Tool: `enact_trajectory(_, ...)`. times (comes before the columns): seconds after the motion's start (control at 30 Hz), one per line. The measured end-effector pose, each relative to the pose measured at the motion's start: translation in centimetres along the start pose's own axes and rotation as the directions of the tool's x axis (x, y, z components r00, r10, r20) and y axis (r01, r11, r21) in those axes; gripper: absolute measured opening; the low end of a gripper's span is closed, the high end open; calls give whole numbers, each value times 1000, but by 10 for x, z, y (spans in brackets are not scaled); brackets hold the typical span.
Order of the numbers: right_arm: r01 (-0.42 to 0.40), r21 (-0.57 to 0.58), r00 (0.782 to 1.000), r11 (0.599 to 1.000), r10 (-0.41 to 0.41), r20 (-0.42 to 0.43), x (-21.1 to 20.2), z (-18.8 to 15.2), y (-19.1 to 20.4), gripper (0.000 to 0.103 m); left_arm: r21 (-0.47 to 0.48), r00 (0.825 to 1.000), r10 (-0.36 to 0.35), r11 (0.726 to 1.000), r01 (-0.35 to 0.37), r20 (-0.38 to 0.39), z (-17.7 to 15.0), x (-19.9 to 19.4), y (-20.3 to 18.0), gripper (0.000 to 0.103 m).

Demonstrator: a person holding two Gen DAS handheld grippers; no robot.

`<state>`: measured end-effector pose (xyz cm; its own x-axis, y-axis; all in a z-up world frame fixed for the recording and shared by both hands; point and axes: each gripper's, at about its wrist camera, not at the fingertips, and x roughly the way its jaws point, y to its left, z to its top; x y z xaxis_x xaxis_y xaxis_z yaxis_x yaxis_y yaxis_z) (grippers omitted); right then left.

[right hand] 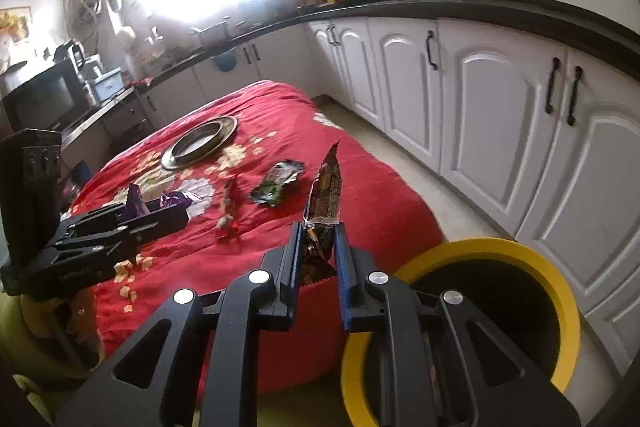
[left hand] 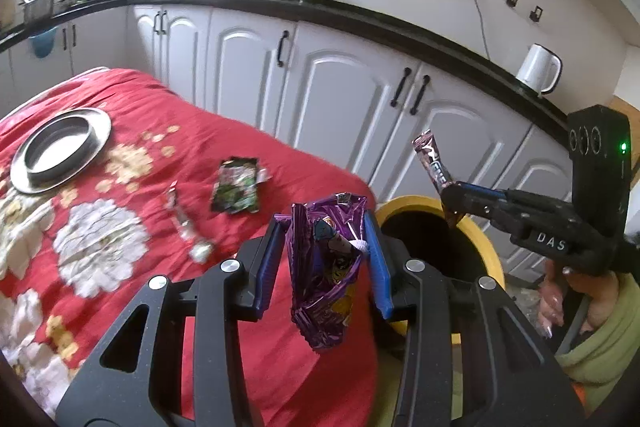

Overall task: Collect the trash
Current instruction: 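Carry the brown wrapper and purple wrapper over the yellow bin, then open both tools to drop the two wrappers into the bin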

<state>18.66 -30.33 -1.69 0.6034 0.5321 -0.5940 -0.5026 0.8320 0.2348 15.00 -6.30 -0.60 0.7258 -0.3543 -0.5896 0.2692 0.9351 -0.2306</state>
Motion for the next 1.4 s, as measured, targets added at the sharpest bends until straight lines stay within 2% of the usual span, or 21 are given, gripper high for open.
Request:
enact_trajectory(0.33,78,99,996,992,-82,35,-29,-17,-42,15,48,996,-84,995,85,-24,8,25,-36,32)
enact_trajectory(0.67,137,165,988,977,-147,51,-51,-35,-71,15,100,991,-128,986,132,-47,10,46,-67,32)
enact_trajectory(1.07,189,185,981,964,-196,17,-61,-61,-88,15,124,983,-162,977,171,-83,11,73,-94,32)
enact_trajectory(1.4,203,207,979,957,-201,-30,-61,-86,-97,15,147,981,-158,974,174,-115,5,92,-111,32)
